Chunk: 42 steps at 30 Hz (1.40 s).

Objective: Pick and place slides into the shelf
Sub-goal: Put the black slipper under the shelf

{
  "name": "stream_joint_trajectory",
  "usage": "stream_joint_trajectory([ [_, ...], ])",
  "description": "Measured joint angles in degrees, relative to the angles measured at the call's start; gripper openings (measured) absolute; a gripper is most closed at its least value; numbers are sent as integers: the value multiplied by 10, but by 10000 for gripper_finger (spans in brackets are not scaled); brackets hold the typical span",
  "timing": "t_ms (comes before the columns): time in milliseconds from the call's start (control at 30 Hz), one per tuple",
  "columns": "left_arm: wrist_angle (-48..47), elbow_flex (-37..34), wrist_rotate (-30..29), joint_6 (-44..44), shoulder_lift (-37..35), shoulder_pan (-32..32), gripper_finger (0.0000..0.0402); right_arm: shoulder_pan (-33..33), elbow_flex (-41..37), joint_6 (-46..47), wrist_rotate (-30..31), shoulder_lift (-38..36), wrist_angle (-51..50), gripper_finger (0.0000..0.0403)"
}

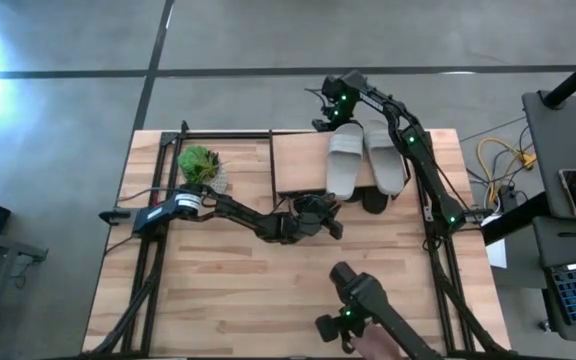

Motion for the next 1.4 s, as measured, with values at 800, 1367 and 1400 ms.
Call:
stream_joint_trajectory([
  [800,-4,-1,46,17,-1,2,67,-8,7,-22,155,-42,-13,43],
  [1367,4,3,81,218,-10,-20,67,4,7,-40,274,-251,156,43],
  [1400,2,3,81,233,-10,-26,67,10,7,-46,277,-274,152,43],
])
